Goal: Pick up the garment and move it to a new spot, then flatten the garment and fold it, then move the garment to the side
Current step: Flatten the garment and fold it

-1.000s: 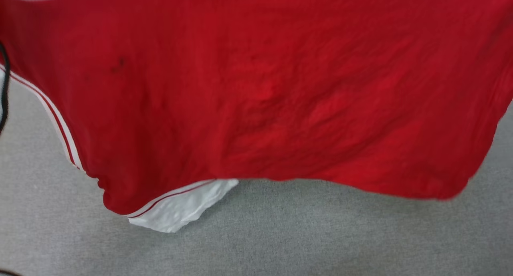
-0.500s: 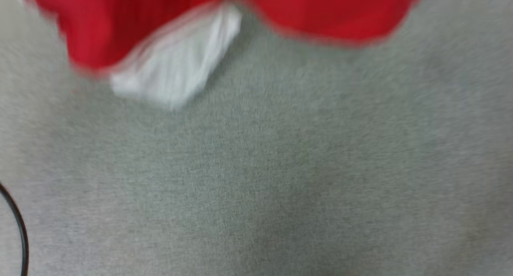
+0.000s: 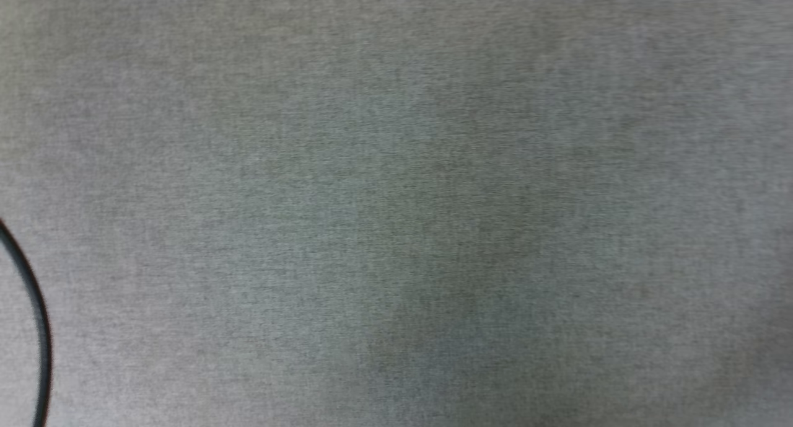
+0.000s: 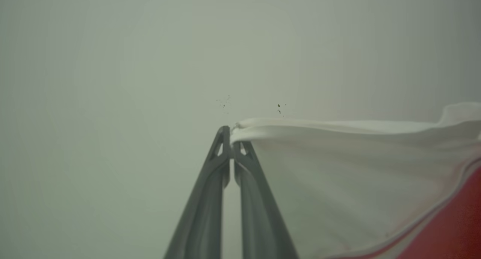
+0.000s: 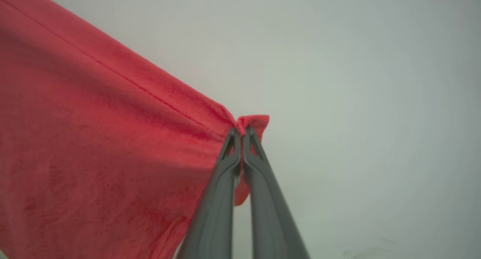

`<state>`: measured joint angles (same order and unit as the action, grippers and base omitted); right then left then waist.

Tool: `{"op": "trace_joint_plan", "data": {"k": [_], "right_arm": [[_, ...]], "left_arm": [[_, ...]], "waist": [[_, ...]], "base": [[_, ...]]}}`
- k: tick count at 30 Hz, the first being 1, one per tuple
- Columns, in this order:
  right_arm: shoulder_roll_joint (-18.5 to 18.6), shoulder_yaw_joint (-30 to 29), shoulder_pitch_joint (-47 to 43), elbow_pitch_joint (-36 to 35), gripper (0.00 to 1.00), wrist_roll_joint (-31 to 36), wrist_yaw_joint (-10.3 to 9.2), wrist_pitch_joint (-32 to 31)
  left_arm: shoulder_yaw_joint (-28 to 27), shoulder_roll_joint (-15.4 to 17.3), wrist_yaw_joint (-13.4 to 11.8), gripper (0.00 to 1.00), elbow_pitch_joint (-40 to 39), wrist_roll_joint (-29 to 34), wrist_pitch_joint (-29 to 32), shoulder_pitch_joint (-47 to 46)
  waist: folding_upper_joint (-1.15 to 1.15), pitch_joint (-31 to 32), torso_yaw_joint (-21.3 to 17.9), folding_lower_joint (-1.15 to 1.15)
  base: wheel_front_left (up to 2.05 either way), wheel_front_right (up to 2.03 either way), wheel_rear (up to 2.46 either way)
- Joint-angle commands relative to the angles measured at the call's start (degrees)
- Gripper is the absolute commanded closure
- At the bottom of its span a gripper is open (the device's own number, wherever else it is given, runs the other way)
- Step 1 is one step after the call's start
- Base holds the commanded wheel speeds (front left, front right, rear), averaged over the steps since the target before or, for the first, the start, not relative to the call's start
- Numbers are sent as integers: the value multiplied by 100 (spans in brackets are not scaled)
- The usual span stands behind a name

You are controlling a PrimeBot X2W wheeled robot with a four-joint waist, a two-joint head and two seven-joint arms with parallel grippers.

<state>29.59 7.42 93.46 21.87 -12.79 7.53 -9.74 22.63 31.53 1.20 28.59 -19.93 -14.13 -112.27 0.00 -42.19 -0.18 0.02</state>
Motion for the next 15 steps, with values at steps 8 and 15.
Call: {"op": "trace_joint_plan", "data": {"k": [8,15], "right_arm": [[-239,240,-813,918,100,99,-8,743],[-411,702,-2138,1464,100,-38,-7,1160]], "left_arm": [[-21,-270,73,100,29,31,-114,1449],[-177,-599,-17,100,-636,51,-105,3962]], "waist": [[0,107,217,-2],[0,728,347,-2]], "base": [[0,0,0],[0,0,0]]}}
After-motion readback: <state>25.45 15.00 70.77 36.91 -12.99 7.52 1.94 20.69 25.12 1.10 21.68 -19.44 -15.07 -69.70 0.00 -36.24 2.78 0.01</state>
